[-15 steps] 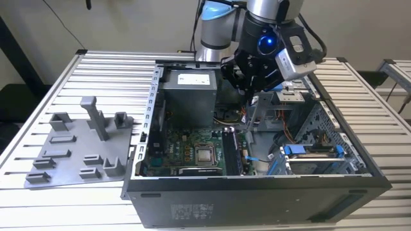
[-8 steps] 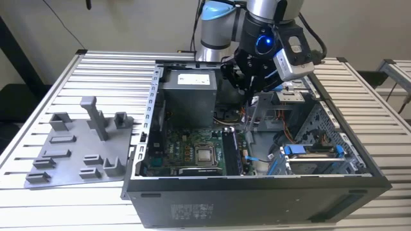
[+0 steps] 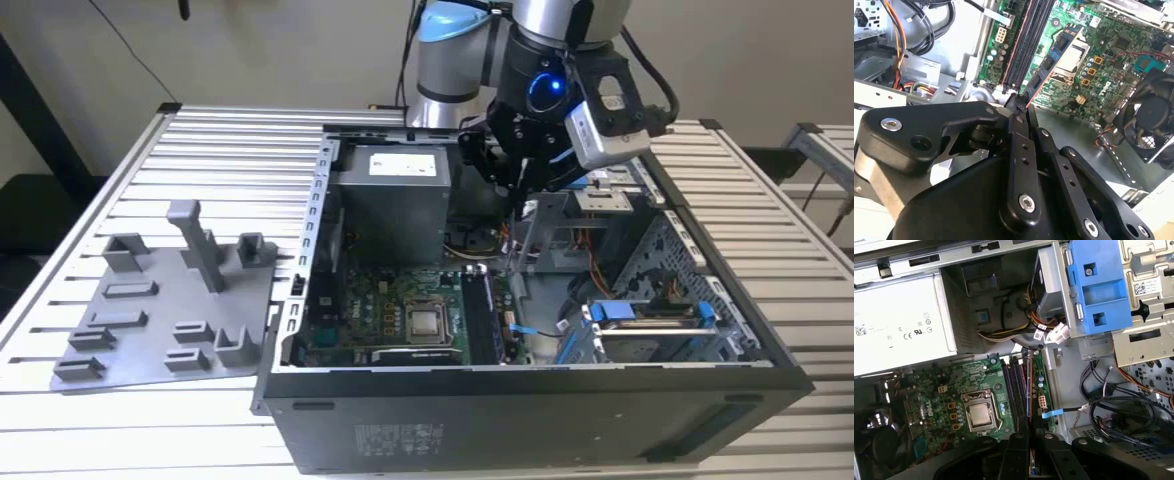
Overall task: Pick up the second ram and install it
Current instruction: 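Insert the second ram into the second slot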
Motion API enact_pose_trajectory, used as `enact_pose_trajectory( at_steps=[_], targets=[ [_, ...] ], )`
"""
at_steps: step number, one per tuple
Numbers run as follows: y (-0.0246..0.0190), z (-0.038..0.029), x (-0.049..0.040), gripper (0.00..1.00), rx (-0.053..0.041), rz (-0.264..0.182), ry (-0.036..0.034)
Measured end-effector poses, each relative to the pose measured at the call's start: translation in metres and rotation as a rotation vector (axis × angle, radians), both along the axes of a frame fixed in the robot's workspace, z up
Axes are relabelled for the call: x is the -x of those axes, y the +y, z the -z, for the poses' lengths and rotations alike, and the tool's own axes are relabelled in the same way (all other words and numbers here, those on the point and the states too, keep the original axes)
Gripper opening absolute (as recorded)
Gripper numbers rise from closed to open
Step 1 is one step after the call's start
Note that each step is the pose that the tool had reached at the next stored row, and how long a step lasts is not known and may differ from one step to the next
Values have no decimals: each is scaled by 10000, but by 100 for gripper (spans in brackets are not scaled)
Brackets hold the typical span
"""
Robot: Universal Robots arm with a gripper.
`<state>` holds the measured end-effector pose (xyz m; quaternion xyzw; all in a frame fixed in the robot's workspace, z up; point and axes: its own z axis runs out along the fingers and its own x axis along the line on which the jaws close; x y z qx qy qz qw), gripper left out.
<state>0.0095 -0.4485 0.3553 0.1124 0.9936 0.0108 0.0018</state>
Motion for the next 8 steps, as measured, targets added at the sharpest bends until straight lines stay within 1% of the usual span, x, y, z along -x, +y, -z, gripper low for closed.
enact_pose_trajectory(
  at_steps=[2, 8],
  targets=[
    [1, 6, 0, 14, -1, -145, -1],
    [0, 40, 0, 14, 7, -1205, -1]
  ],
)
